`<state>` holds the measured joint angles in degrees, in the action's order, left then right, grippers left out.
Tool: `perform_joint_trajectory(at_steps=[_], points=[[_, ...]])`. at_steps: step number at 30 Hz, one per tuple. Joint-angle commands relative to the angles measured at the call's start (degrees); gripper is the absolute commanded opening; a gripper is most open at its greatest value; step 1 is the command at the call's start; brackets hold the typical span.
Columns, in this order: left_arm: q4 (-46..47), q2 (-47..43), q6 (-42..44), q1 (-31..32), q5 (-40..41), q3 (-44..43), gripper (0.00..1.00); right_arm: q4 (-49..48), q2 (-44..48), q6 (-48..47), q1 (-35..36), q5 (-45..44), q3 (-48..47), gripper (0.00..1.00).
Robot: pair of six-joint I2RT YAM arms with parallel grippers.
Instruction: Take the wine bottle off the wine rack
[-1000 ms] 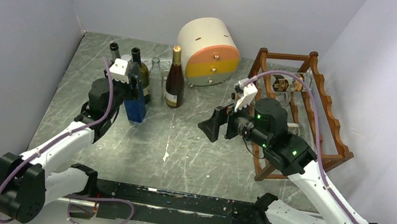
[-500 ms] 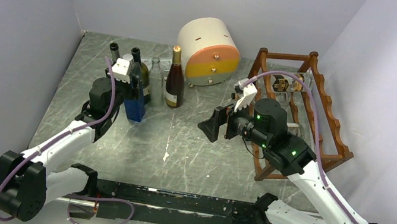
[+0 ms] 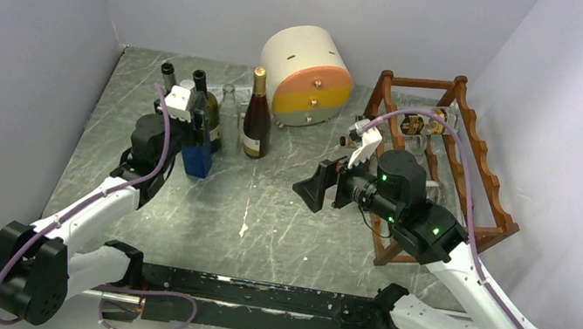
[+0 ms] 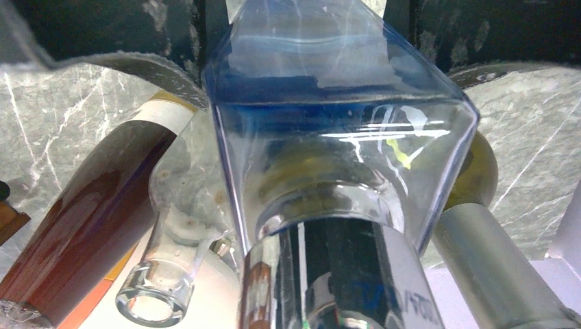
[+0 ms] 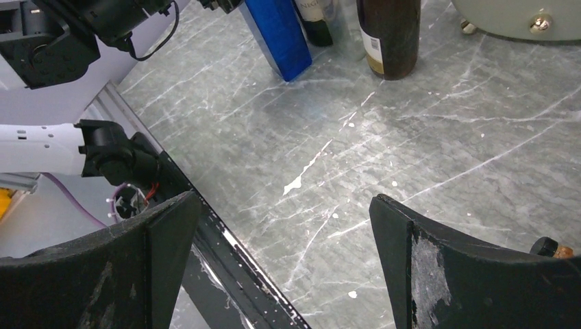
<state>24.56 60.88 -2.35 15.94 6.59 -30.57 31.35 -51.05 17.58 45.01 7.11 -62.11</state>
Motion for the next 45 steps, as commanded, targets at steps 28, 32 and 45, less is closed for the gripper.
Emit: perform_joint_trajectory(at_steps=[28, 32, 45], points=[[-32.4, -24.6, -1.1, -0.4, -5.3, -30.5, 0.99, 14.6, -4.3, -5.3, 0.1, -17.3, -5.5, 1.0], [-26.2, -20.5, -0.1, -0.4, -4.6, -32.1, 0.99, 16.5, -6.7, -7.0, 0.1, -20.4, -8.9, 1.0], [-10.3, -17.2, 5.8, -0.5, 7.7, -22.8, 0.99, 13.1, -14.1, -20.4, 0.1, -26.6, -8.7, 1.0]])
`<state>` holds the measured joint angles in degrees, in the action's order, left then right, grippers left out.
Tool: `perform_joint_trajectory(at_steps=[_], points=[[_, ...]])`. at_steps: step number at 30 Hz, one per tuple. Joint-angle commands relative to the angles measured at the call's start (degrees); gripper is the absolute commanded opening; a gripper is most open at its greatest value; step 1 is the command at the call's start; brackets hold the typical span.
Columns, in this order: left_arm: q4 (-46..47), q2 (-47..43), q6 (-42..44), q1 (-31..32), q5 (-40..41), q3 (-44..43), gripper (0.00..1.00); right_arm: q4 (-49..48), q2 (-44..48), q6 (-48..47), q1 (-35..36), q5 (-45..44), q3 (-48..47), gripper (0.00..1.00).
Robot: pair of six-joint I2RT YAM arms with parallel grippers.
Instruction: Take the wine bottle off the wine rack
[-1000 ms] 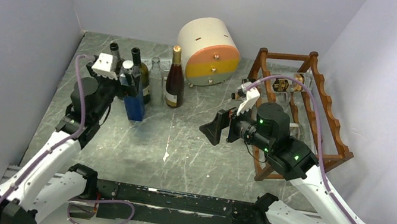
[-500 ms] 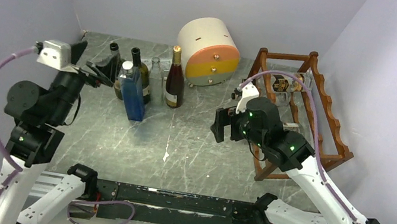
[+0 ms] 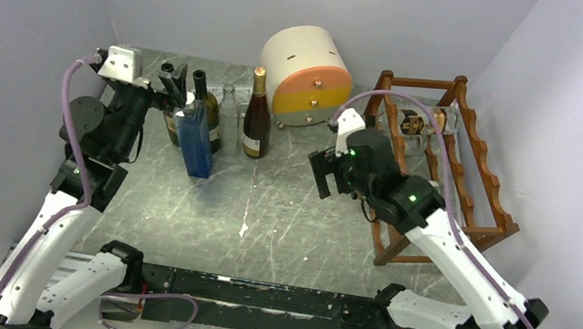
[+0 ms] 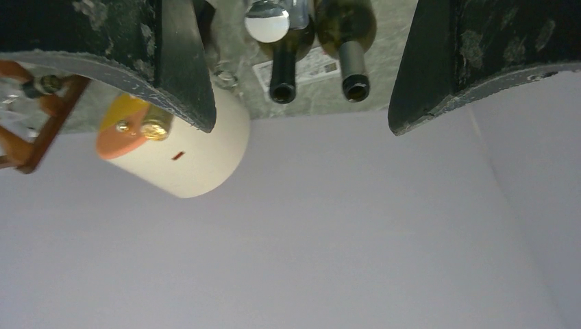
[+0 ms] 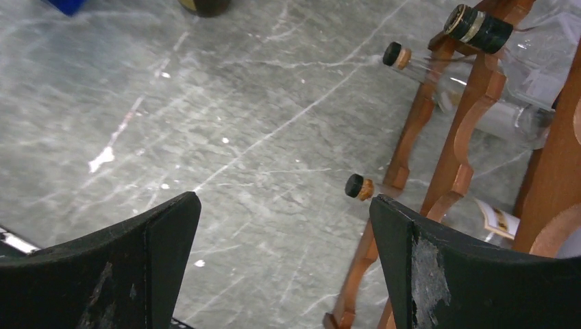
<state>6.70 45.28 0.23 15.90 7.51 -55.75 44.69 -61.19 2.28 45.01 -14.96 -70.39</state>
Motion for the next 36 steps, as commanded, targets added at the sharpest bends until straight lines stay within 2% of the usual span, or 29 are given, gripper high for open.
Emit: perform_joint_trajectory(at_steps=[1, 6, 14, 22, 27, 30, 36], points=[[7.9, -1.8, 3.6, -0.4, 7.9, 2.9, 0.99, -1.8, -3.5, -5.7, 0.1, -4.8, -0.3, 1.0], [12.1, -2.0, 6.1, -0.6, 10.4, 4.8, 0.99, -12.7, 0.3, -15.0, 0.1, -3.9, 3.2, 1.0], [15.4, -1.3, 5.0, -2.0, 10.5, 8.7, 0.99, -9.2, -8.2, -23.5, 0.1, -12.6, -0.2, 1.0], [13.3, -3.4, 4.5, -4.2, 9.5, 10.9, 0.99, -13.2, -17.4, -30.0, 0.1, -20.2, 2.7, 0.96], [12.4, -5.4, 4.4, -4.4, 8.7, 11.6, 0.99, -21.0, -21.5, -40.4, -0.8, -29.3, 6.7, 0.93], [12.9, -6.5, 5.3, -4.4, 9.3, 12.3, 0.99, -30.0, -24.7, -49.6, -2.9, -32.9, 8.7, 0.91], [13.5, -7.1, 5.8, -4.4, 10.0, 13.1, 0.99, -42.2, -30.1, -63.2, -9.7, -31.0, 8.4, 0.86]])
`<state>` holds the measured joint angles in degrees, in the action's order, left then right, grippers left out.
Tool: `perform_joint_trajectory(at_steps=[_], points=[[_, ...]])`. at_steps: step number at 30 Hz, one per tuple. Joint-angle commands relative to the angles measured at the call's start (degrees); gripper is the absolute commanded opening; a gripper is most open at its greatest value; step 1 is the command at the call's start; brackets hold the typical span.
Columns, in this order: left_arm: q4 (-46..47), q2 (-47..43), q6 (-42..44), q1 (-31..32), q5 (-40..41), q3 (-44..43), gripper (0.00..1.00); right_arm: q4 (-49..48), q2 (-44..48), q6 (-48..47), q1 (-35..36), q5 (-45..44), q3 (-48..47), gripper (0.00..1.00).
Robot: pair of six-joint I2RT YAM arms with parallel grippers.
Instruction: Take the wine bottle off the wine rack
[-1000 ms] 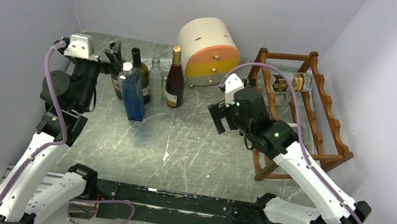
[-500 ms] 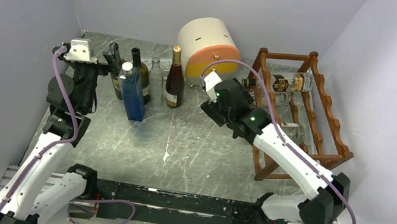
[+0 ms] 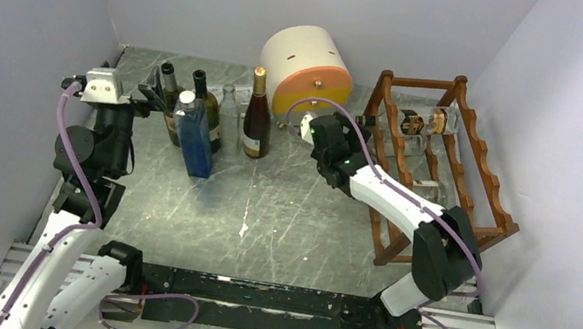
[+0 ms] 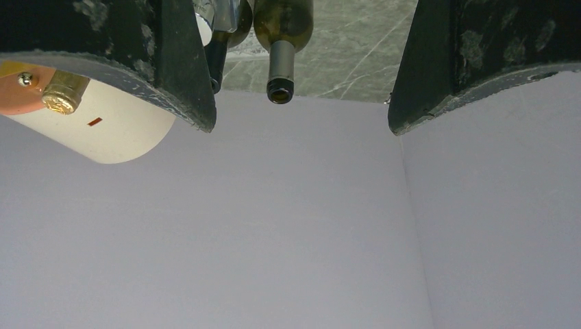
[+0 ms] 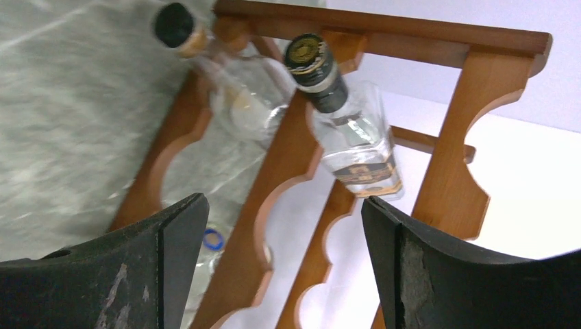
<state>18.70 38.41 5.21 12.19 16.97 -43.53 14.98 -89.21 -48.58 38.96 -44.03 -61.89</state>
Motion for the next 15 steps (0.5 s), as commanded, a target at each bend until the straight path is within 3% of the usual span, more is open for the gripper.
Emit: perform_joint_trajectory(at_steps=[1, 7, 15], points=[[1.5, -0.1, 0.8, -0.7, 0.6, 0.8, 0.99, -13.8, -3.2, -14.0, -4.4, -1.2, -0.2, 0.86], [1.4, -0.2, 0.9, -0.7, 0.8, 1.1, 0.99, -22.8, -8.5, -24.0, -8.1, 2.2, -1.6, 0.84], [1.7, -0.7, 1.3, -0.7, 1.0, 1.3, 0.99, -30.6, -15.6, -28.9, -10.0, 3.0, -4.1, 0.78]])
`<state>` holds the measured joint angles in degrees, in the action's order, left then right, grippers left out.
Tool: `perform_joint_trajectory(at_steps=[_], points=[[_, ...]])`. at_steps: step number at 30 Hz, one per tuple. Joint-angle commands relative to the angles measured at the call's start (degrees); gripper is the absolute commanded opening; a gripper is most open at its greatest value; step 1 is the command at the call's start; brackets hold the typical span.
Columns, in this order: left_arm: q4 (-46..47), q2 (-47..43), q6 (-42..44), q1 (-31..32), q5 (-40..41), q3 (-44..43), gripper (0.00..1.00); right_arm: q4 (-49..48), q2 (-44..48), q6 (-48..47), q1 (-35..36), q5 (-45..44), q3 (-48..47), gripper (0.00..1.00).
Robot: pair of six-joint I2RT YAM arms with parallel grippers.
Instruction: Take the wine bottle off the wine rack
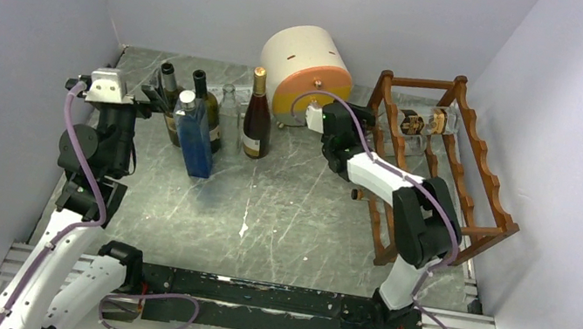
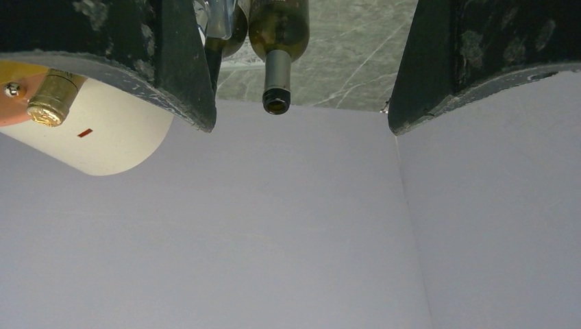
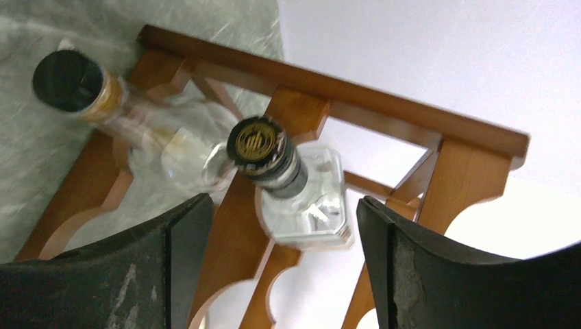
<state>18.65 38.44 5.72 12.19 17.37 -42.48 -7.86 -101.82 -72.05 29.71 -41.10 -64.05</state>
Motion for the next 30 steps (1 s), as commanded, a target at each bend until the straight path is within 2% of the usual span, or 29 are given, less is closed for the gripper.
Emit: perform_joint_trajectory(at_steps=[1, 4, 12, 16, 21, 25, 30], points=[[1.8, -0.7, 0.8, -0.7, 0.6, 0.4, 0.99, -8.3, -3.8, -5.9, -1.0, 0.0, -2.3, 0.77], [1.8, -0.4, 0.7, -0.7, 0.4, 0.4, 0.99, -8.1, -6.1, -5.7, -1.2, -0.4, -4.1, 0.72], [1.4, 0.3, 0.7, -0.7, -0.6, 0.3, 0.99, -13.9, -9.5, -8.1, -4.6, -0.3, -4.2, 0.71], [1.4, 0.5, 0.7, -0.6, -0.8, 0.2, 0.99, -16.6, -10.3, -8.6, -4.8, -0.3, -3.4, 0.66], [1.4, 0.8, 0.7, -0.7, -1.0, 0.3, 0.99, -19.1, -11.5, -9.2, -4.8, -0.3, -3.3, 0.51], [1.4, 0.9, 0.8, -0.7, -1.1, 0.3, 0.99, -19.9, -11.3, -8.9, -4.5, -0.6, -3.0, 0.34], [1.1, 1.1, 0.4, -0.7, -2.0, 0.2, 0.99, -25.4, -9.7, -11.6, -2.9, -2.2, 0.4, 0.15]])
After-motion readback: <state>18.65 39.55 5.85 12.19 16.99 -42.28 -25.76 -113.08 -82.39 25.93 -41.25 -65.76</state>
